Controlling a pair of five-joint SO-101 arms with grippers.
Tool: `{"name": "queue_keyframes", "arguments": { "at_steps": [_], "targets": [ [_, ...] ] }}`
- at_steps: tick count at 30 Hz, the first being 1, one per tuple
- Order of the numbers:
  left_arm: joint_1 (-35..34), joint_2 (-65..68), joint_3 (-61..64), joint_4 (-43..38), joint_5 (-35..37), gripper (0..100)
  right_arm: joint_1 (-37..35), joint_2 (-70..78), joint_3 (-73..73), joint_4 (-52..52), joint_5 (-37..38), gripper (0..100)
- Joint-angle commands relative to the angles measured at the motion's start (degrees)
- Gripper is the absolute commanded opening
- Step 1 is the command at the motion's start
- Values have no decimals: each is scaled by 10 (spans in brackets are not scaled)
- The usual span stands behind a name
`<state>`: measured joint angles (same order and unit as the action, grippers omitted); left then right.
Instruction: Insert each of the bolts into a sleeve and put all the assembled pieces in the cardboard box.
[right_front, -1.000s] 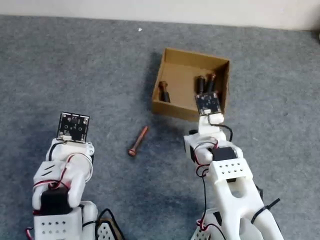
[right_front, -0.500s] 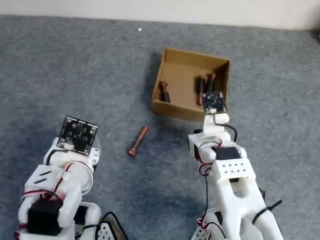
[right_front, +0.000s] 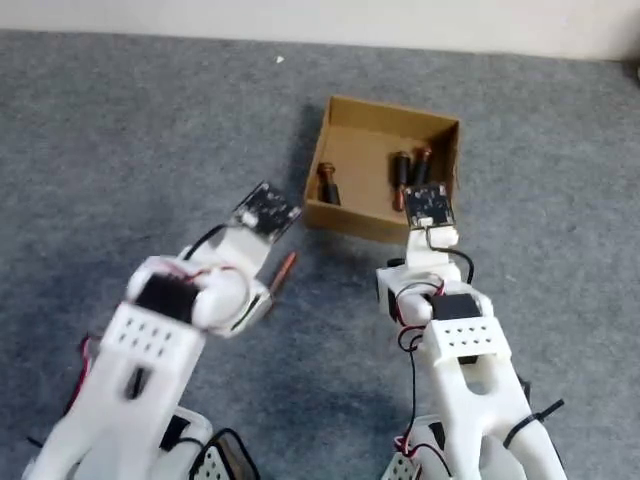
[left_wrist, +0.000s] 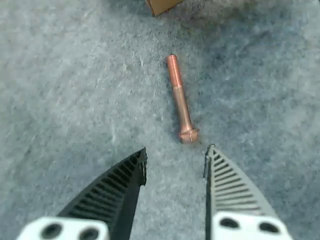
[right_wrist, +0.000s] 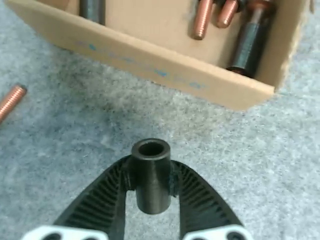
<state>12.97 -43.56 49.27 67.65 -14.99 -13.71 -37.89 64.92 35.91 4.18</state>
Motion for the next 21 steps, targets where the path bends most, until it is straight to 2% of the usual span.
{"name": "queue_keyframes", "arguments": {
  "at_steps": [1,10,14,17,21],
  "targets": [
    [8,127,-72,-48,-4,213,10,-1,-6,-16,-2,5],
    [8,327,-138,-102,-4,213,10,-1,-7,-16,-1,5],
    [9,394,-140,-155,-4,213,10,-1,-9,-16,-1,5],
    [6,438,-141,-183,33,213,10,-1,-9,-16,-1,5],
    [-7,472,-164,-178,81,207,10,-1,-9,-16,-1,5]
  ]
}}
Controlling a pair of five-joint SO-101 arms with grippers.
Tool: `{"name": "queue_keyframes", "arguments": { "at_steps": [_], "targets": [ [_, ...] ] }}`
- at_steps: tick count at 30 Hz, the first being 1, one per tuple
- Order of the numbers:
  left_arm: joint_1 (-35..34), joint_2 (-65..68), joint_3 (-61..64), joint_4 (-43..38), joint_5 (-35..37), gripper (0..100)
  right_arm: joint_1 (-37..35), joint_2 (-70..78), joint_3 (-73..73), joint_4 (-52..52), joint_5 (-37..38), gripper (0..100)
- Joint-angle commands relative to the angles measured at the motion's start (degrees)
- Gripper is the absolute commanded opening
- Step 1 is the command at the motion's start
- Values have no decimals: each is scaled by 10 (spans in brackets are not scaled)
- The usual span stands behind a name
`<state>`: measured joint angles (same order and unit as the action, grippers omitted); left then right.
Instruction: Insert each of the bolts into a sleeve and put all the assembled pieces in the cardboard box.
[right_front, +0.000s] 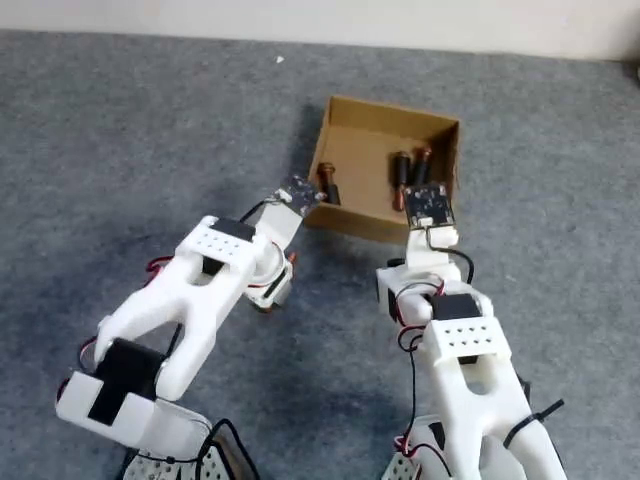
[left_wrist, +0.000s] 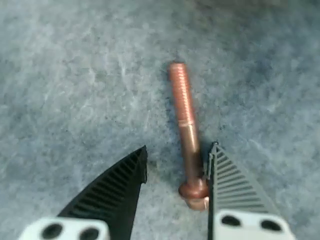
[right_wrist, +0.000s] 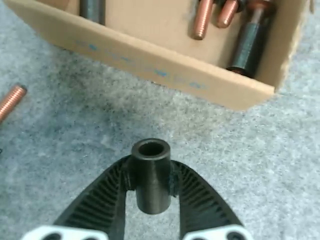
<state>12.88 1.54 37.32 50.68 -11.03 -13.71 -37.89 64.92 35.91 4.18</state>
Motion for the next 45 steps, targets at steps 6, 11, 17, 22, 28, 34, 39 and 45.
{"name": "queue_keyframes", "arguments": {
  "at_steps": [6,11,17,22,28,34,39,45],
  "targets": [
    [-5,73,-101,40,89,91,10,-1,-9,-16,0,5],
    [0,130,-175,116,139,25,10,-1,-8,-16,0,5],
    [-6,174,-235,156,187,5,10,-1,-8,-16,0,5],
    [-29,150,-241,165,250,5,10,-1,-7,-16,14,5],
    [-70,82,-236,180,345,5,10,-1,-7,-16,25,5],
    [-105,73,-242,192,604,6,10,-1,-7,-16,26,5],
    [-108,73,-244,193,919,7,10,-1,-7,-16,26,5],
    [-107,73,-248,261,1058,7,10,-1,-6,-16,26,5]
  ]
}}
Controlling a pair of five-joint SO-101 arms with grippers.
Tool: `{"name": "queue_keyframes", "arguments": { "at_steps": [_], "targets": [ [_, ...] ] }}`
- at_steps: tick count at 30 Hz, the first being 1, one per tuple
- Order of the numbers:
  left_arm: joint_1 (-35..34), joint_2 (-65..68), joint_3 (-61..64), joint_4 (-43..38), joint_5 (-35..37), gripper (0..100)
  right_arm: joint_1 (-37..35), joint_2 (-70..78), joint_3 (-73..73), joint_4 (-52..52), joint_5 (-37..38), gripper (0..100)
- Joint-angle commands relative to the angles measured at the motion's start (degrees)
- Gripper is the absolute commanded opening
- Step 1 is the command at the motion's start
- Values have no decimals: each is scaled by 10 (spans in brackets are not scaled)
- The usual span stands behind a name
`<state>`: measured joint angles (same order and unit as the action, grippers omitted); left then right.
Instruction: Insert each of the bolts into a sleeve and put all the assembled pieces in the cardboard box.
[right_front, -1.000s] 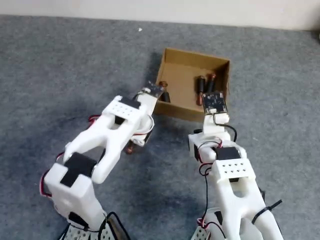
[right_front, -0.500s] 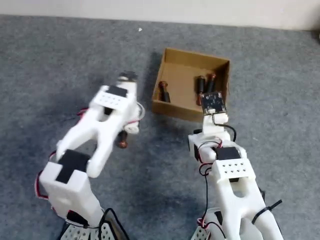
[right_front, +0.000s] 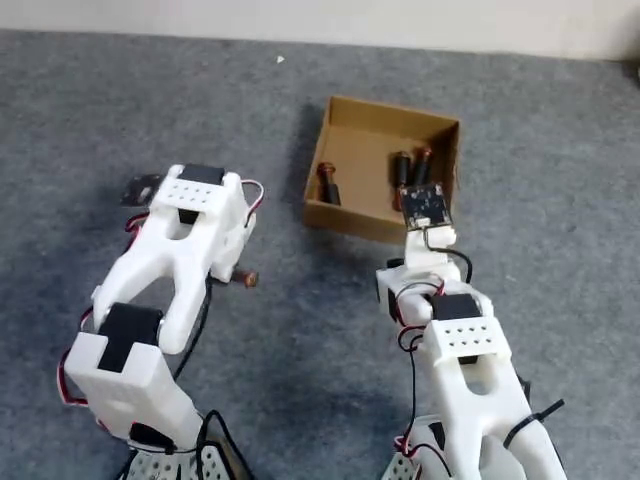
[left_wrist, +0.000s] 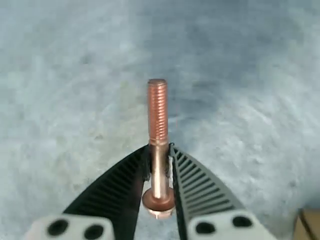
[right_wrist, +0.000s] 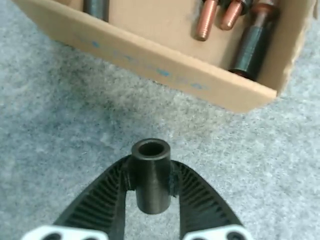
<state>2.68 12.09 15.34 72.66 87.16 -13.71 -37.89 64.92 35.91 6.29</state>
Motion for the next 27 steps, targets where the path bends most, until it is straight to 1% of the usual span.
{"name": "queue_keyframes", "arguments": {
  "at_steps": [1,12,15,19,21,24,27],
  "targets": [
    [-4,-32,-28,44,76,7,10,-1,-6,-16,5,5],
    [-7,-29,-28,46,76,14,10,-1,-6,-16,5,5],
    [-7,-29,-29,46,74,91,10,-1,-6,-16,5,5],
    [-5,-32,-29,47,73,262,10,-1,-6,-16,5,5],
    [-4,-32,-27,49,73,327,10,-1,-6,-16,5,5],
    [-4,-32,-28,49,73,379,10,-1,-6,-16,5,5],
    [-4,-33,-29,50,73,389,10,-1,-6,-16,5,5]
  ]
}}
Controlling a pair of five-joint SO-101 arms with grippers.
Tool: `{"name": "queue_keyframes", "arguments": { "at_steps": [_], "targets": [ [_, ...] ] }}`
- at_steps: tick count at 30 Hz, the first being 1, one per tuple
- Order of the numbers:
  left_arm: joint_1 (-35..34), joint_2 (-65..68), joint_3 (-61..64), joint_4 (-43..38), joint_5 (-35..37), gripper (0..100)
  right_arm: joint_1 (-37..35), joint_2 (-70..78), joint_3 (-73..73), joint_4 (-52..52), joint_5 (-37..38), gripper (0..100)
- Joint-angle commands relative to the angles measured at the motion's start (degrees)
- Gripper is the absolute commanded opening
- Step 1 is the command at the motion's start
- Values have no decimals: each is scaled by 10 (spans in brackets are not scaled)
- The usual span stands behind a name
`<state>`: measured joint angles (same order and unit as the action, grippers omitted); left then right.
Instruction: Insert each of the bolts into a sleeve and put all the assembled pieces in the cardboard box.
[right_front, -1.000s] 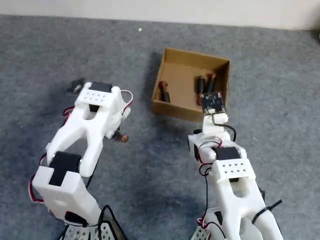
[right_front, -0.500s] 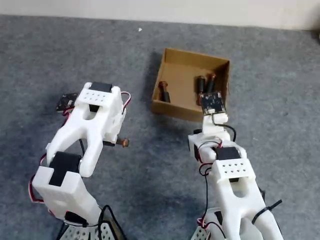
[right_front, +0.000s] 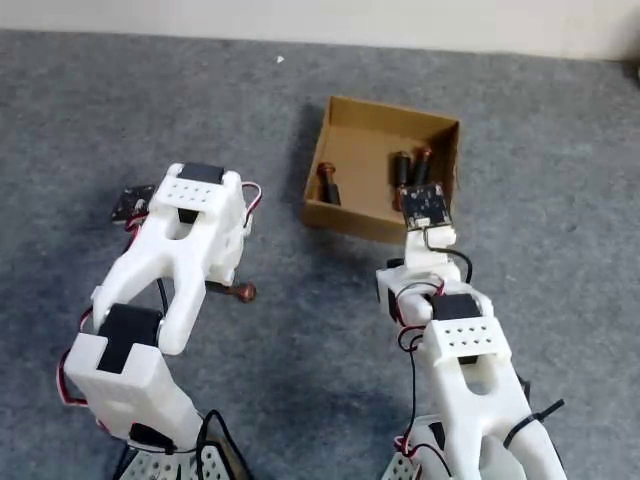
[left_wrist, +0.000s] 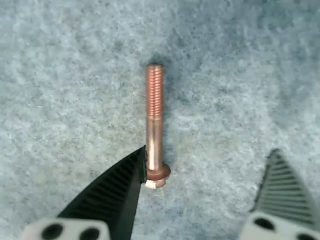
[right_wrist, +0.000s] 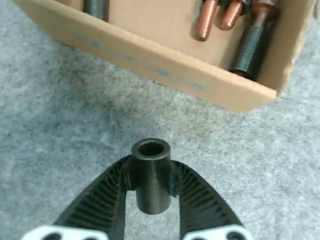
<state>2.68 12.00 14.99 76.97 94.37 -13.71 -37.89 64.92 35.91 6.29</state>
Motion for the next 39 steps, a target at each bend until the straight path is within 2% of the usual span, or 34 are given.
{"name": "queue_keyframes", "arguments": {
  "at_steps": [1,4,6,10,13,17,25,30,33,36,39],
  "targets": [
    [-4,-32,-25,7,1,389,10,-1,-6,-16,5,5],
    [-7,-33,-28,15,0,389,10,-1,-6,-16,5,5],
    [-8,-40,-47,49,-7,390,10,-1,-6,-16,5,5],
    [-8,-75,-89,166,-113,390,10,-1,-6,-16,5,5],
    [-23,-92,-94,195,-211,390,10,-1,-6,-16,5,5],
    [-67,-95,-97,185,-380,390,10,-1,-6,-16,5,5],
    [-103,-100,-99,185,-797,386,11,-1,-6,-16,5,5],
    [-104,-99,-99,185,-1092,386,11,-1,-6,-16,5,5],
    [-102,-99,-99,185,-1190,386,11,-1,-6,-16,5,5],
    [-98,-100,-99,189,-1263,384,11,-1,-6,-16,5,5],
    [-95,-98,-98,185,-1320,338,11,-1,-7,-16,5,5]
  ]
}}
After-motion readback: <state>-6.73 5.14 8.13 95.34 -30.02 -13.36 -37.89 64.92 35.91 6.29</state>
